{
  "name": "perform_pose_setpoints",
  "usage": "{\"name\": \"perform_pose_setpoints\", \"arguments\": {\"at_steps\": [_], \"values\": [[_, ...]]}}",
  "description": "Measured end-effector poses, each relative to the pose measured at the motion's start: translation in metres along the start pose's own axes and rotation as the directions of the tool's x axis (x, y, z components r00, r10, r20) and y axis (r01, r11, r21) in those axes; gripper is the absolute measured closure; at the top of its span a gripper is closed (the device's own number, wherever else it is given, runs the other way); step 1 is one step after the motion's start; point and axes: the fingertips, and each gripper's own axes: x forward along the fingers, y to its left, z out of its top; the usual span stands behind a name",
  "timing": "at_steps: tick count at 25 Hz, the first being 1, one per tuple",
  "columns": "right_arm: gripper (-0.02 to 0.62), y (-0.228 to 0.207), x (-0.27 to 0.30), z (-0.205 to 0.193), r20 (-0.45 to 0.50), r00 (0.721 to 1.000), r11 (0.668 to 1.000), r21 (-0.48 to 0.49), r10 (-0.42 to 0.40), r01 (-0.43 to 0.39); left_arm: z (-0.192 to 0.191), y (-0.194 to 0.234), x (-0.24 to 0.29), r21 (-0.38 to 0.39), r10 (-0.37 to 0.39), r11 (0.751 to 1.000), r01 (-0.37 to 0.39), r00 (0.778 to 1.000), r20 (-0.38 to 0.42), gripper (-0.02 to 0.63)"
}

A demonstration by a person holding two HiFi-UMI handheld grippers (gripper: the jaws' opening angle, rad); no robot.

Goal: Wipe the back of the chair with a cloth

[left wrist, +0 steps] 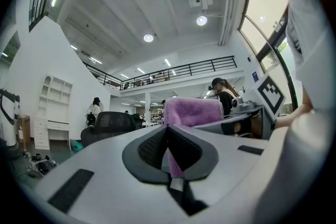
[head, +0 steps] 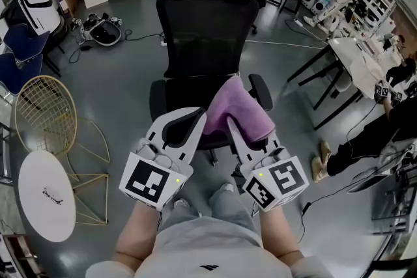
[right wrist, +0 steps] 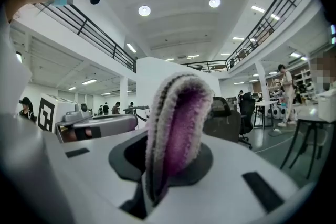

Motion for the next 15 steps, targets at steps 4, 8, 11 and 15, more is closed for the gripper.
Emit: {"name": "perform_pose_setpoints", "arguments": {"at_steps": [4, 8, 11, 15], "values": [[0.535, -0.011, -0.004, -0.006, -0.001, 1.000, 1.000, 0.016, -0.011, 0.011, -0.009, 0.001, 0.006, -0.007, -0.004, 1.000, 0.004, 1.000, -0.004, 0.592], [0.535, -0.031, 0.006, -0.019, -0.041, 0.999, 0.999, -0.035, -0.015, 0.013, -0.019, 0.009, 0.023, -0.012, 0.017, 1.000, -0.017, 1.000, -0.007, 0.592], [0.538, -0.050, 0.019, -0.023, -0.049, 0.999, 0.999, -0.031, 0.015, -0.016, -0.025, 0.018, 0.044, 0.004, 0.051, 0.999, -0.051, 0.999, -0.017, 0.592], [0.540, -0.079, 0.044, -0.022, -0.055, 0.996, 0.998, -0.007, 0.067, -0.068, -0.029, 0.032, 0.076, -0.002, 0.095, 0.995, -0.095, 0.995, -0.040, 0.592]]}}
